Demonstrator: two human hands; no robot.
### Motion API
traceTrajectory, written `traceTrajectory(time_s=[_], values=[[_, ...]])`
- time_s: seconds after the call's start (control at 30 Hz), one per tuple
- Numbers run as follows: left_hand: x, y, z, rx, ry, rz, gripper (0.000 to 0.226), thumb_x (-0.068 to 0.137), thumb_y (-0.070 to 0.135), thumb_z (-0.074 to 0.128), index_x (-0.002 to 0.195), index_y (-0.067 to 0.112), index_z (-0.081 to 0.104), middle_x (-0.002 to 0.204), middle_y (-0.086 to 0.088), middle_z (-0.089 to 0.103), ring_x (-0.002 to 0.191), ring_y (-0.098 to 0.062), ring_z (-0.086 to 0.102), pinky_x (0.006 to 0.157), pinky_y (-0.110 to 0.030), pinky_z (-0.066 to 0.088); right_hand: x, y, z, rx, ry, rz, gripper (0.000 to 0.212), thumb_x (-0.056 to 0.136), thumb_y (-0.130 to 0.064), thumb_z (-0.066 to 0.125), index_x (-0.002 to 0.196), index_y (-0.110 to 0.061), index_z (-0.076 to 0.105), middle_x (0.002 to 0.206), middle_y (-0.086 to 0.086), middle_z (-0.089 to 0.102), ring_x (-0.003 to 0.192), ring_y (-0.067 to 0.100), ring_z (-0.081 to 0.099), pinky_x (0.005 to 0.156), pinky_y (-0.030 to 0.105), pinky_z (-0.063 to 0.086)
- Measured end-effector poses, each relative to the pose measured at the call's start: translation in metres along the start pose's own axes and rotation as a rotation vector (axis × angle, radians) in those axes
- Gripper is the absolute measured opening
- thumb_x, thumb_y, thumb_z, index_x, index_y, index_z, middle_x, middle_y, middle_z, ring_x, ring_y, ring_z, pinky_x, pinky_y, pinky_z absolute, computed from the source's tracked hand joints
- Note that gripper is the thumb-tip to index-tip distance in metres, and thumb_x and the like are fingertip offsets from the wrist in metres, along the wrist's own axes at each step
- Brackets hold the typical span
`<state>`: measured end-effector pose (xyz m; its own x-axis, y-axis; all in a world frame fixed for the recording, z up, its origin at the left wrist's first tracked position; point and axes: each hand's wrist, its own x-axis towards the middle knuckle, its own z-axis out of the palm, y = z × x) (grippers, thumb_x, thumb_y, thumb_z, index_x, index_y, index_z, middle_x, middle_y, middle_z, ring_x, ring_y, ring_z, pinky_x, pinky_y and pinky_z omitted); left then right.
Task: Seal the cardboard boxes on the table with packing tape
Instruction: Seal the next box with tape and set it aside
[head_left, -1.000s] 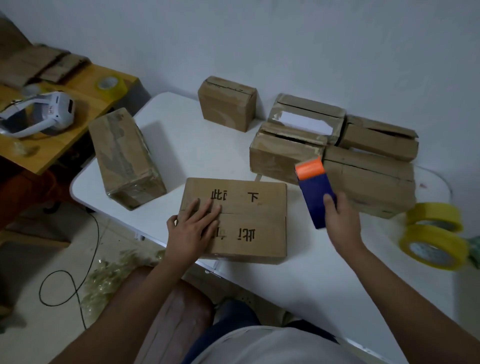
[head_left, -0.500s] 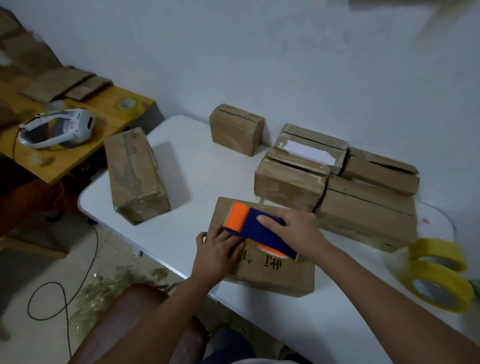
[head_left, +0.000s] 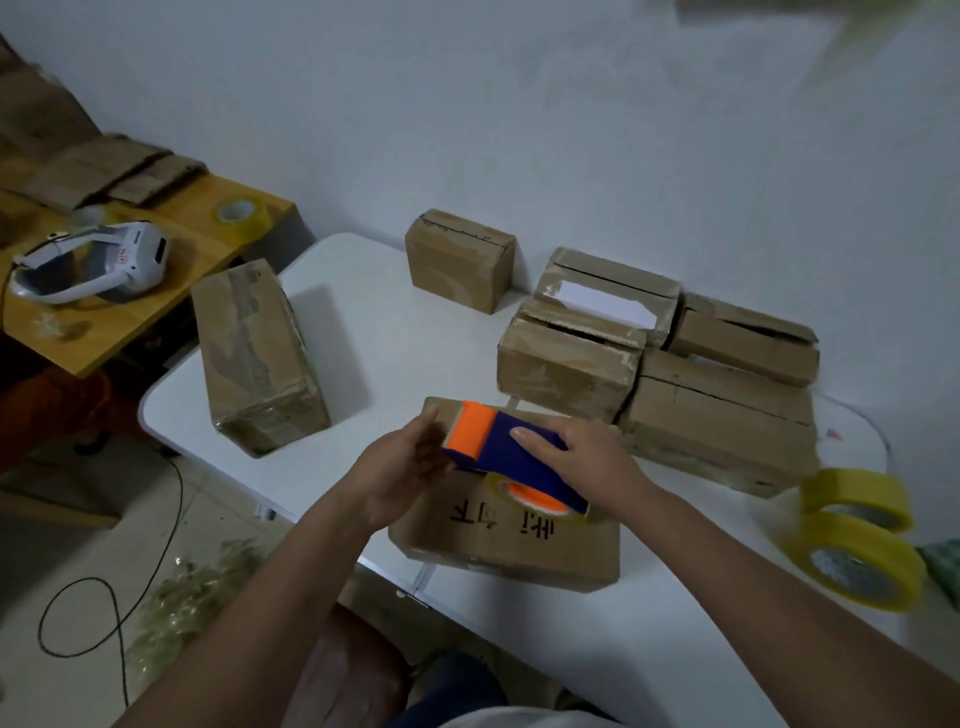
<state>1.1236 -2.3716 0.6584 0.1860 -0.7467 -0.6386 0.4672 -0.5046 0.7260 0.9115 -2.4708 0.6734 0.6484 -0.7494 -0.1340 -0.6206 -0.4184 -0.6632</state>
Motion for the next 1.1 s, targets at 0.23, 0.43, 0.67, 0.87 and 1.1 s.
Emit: traceTrajectory(time_s=[0.23,0.43,0.67,0.87,1.1], values=[[-0.003,0.008,-0.003,0.109,-0.090,0.017,0.028,0.094,0.036,0.062,0.109,0.014,0.071,0.106,-0.006,0.074,0.093,-0.012,0.071,0.081,-0.027,0.051,-0.002,-0.002,0.000,-0.015,0.008,-0.010,0.069,0.081,-0.073,0.028,0.095,-0.019,0.067,0.077,-0.002,0.068,0.068,0.009,0.063,0.063,0.027,0.049],[-0.007,0.003,0.004,0.227,0.073,0.134,0.022,0.101,0.020,0.054,0.095,0.011,0.073,0.094,-0.010,0.075,0.094,-0.019,0.069,0.087,-0.032,0.055,-0.001,-0.003,0.000,-0.007,-0.008,-0.017,0.055,0.087,-0.068,0.035,0.086,-0.021,0.064,0.071,-0.005,0.065,0.061,0.005,0.060,0.051,0.012,0.038],[-0.010,-0.004,0.011,0.364,0.275,0.302,0.022,0.100,0.018,0.057,0.097,0.000,0.070,0.090,-0.014,0.072,0.086,-0.019,0.064,0.086,-0.035,0.053,0.006,-0.011,-0.004,-0.060,-0.103,-0.039,0.044,0.093,-0.063,0.041,0.097,-0.027,0.065,0.076,-0.007,0.065,0.064,0.005,0.060,0.055,0.018,0.042],[-0.006,0.002,-0.004,0.234,0.375,0.341,0.014,0.097,0.016,0.062,0.091,0.006,0.071,0.082,-0.008,0.069,0.080,-0.017,0.061,0.078,-0.029,0.051,0.014,-0.009,-0.031,-0.156,-0.149,-0.044,0.042,0.091,-0.065,0.042,0.073,-0.030,0.055,0.062,-0.010,0.058,0.052,-0.001,0.056,0.048,0.013,0.034],[-0.008,-0.014,-0.042,0.141,0.386,0.253,0.016,0.095,0.019,0.064,0.100,0.006,0.073,0.091,-0.009,0.072,0.089,-0.021,0.067,0.077,-0.025,0.051,0.016,0.004,-0.031,-0.295,-0.211,0.008,0.058,0.085,-0.074,0.041,0.088,-0.021,0.064,0.075,-0.005,0.065,0.067,0.009,0.062,0.061,0.024,0.048]])
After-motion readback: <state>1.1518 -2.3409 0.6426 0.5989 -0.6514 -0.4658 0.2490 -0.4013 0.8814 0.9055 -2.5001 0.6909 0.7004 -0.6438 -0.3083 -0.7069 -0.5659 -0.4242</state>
